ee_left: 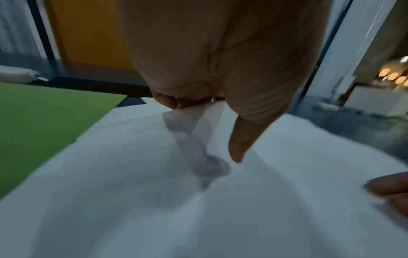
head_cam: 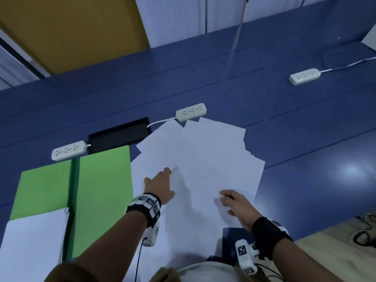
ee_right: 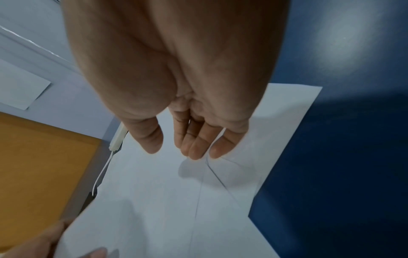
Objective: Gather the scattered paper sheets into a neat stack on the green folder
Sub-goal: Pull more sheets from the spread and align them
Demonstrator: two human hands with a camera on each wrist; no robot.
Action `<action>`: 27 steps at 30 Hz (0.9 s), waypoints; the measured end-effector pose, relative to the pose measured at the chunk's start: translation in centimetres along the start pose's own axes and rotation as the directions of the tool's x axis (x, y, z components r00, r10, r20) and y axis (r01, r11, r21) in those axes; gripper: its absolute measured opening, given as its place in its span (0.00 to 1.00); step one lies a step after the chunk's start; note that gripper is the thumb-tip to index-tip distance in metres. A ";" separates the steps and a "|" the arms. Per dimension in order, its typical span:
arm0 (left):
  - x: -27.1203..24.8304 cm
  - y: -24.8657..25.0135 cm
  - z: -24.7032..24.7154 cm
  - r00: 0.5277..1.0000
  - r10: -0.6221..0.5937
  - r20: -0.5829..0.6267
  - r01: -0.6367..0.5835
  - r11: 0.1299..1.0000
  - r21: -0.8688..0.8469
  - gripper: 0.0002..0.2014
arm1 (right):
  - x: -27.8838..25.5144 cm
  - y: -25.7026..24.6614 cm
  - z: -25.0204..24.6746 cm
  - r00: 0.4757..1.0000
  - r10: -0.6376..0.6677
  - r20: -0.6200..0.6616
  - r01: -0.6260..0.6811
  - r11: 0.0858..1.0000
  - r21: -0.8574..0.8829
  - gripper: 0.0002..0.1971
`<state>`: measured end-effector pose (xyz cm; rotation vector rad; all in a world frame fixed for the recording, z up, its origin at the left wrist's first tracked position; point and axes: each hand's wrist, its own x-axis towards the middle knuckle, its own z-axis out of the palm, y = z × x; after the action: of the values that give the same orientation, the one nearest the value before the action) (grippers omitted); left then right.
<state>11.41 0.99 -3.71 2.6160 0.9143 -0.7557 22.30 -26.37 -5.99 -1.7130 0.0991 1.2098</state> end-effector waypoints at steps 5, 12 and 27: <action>-4.4 2.0 -0.6 0.971 0.233 -0.054 -0.237 0.967 -0.098 0.18 | -0.1 -0.1 -0.1 1.000 -0.011 -0.005 0.011 1.000 0.010 0.12; -10.5 2.7 -3.5 0.881 0.467 -0.074 -0.435 0.739 -0.514 0.17 | -0.2 0.1 -0.9 0.996 -0.003 -0.088 0.020 0.982 0.189 0.18; -7.3 0.6 -7.9 0.812 0.582 0.034 -0.293 0.458 -0.839 0.20 | -3.3 -6.3 -4.0 0.932 -0.345 0.109 0.233 0.804 0.548 0.19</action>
<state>9.98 0.07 6.92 1.6823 0.2848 -0.4252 26.82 -27.62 0.70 -1.0670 0.0351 1.0003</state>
